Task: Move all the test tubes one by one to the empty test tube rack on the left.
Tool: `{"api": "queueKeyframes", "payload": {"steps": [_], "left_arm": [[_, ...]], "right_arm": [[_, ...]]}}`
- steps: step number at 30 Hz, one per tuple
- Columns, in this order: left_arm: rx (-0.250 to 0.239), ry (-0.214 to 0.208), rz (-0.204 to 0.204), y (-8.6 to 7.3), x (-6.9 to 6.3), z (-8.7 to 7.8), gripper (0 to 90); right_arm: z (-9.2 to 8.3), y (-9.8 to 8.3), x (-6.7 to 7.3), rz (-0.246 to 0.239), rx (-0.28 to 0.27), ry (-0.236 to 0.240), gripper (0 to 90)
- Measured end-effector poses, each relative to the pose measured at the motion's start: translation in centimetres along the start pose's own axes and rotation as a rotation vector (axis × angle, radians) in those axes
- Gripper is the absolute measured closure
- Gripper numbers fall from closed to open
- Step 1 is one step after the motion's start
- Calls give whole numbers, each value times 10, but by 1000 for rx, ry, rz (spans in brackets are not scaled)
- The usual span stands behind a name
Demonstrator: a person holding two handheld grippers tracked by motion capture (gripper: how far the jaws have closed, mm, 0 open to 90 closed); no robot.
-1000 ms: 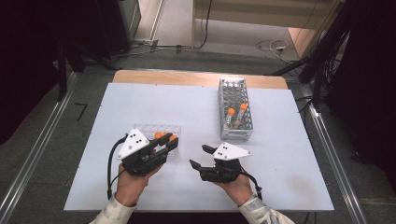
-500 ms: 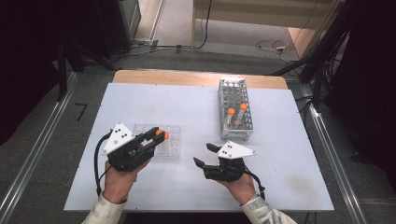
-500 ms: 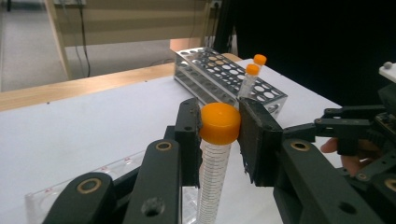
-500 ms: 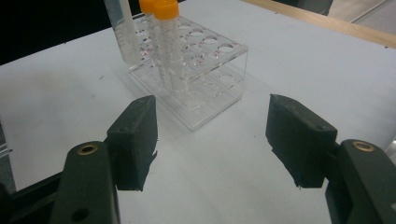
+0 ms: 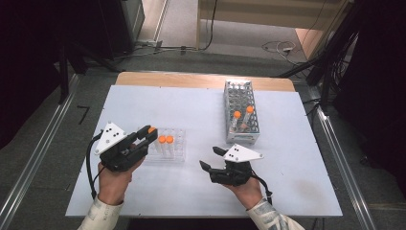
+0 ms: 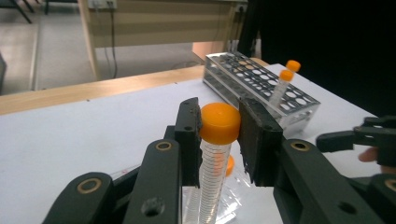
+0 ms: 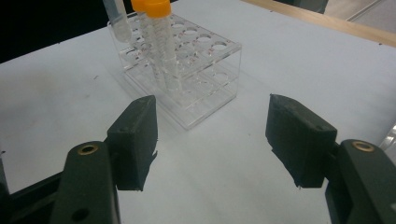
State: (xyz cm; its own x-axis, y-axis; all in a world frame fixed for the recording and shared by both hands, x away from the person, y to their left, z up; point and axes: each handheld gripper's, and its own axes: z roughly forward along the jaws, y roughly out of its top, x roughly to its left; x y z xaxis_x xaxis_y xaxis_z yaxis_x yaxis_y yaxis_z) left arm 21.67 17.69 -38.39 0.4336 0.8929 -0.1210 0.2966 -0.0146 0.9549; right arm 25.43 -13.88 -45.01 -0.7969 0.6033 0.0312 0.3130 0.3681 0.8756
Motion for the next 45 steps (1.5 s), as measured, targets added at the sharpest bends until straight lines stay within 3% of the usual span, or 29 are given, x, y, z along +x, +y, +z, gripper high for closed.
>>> {"api": "queueKeyframes", "payload": {"steps": [5, 9, 24, 33, 45], "left_arm": [[-21, 75, 42, -2, 2, 2, 697], [-22, 89, 42, -6, 2, 7, 697], [6, 107, 41, -20, 3, 23, 696], [34, 107, 1, -32, 7, 29, 693], [47, 110, -4, -36, 6, 32, 679]], "right_arm": [[1, 0, 0, 1, 2, 1, 326], [2, 0, 1, 3, 8, -1, 323], [1, -1, 0, 2, 6, -5, 323], [2, -1, 1, -3, 10, -7, 323], [2, -1, 1, -7, 13, -7, 323]]}}
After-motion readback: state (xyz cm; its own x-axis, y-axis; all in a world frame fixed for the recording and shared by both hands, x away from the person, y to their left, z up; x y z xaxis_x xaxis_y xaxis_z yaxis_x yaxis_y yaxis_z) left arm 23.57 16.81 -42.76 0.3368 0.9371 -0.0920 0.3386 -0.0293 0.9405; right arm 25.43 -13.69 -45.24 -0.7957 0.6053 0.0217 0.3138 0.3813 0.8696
